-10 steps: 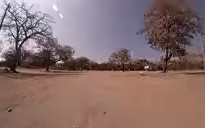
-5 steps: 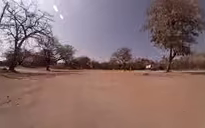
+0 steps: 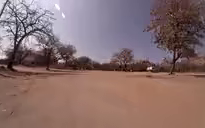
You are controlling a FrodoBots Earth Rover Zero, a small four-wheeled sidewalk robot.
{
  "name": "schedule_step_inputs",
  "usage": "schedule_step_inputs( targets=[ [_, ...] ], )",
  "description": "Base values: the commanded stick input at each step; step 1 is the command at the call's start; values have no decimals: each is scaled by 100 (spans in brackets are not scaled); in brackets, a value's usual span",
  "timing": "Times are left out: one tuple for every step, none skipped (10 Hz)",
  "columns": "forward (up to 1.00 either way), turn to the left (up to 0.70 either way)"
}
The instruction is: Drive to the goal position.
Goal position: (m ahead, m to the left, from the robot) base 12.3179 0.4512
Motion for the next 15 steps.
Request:
schedule_step_inputs(
  targets=[
    [100, 3],
    [100, 3],
    [100, 3],
    [100, 3],
    [100, 3],
    [100, 3],
    [100, 3],
    [100, 3],
    [100, 3],
    [100, 3],
    [100, 3],
    [100, 3],
    [100, 3],
    [100, 3],
    [100, 3]
  ],
)
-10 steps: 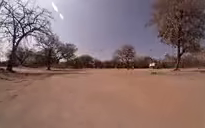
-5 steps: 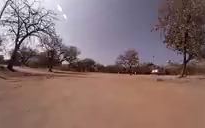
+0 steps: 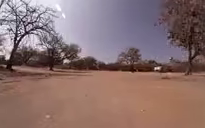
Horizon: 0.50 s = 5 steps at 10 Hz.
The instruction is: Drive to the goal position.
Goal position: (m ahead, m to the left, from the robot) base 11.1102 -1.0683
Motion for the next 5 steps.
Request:
schedule_step_inputs(
  targets=[
    [100, 2],
    [100, 0],
    [100, 0],
    [100, -14],
    [100, -35]
  ],
)
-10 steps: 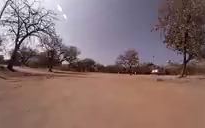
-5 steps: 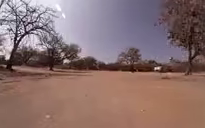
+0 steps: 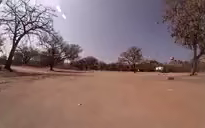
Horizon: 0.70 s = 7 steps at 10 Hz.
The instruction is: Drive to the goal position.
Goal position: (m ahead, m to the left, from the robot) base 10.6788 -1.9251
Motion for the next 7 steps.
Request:
schedule_step_inputs(
  targets=[
    [100, -38],
    [100, -40],
    [100, -33],
    [100, -20],
    [100, -4],
    [100, -3],
    [100, -3]
  ],
)
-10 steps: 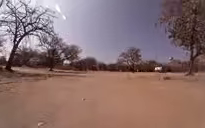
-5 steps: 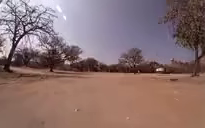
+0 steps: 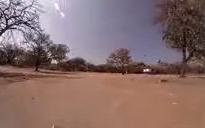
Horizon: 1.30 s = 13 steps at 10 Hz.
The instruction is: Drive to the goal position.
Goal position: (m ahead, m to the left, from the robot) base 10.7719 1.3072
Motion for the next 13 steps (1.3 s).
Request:
schedule_step_inputs(
  targets=[
    [100, -2],
    [100, -2],
    [100, -2],
    [100, 0],
    [100, 0],
    [100, 0],
    [100, 0],
    [100, 0],
    [100, 0],
    [100, 0],
    [100, 0],
    [100, 0],
    [100, 0]
  ],
)
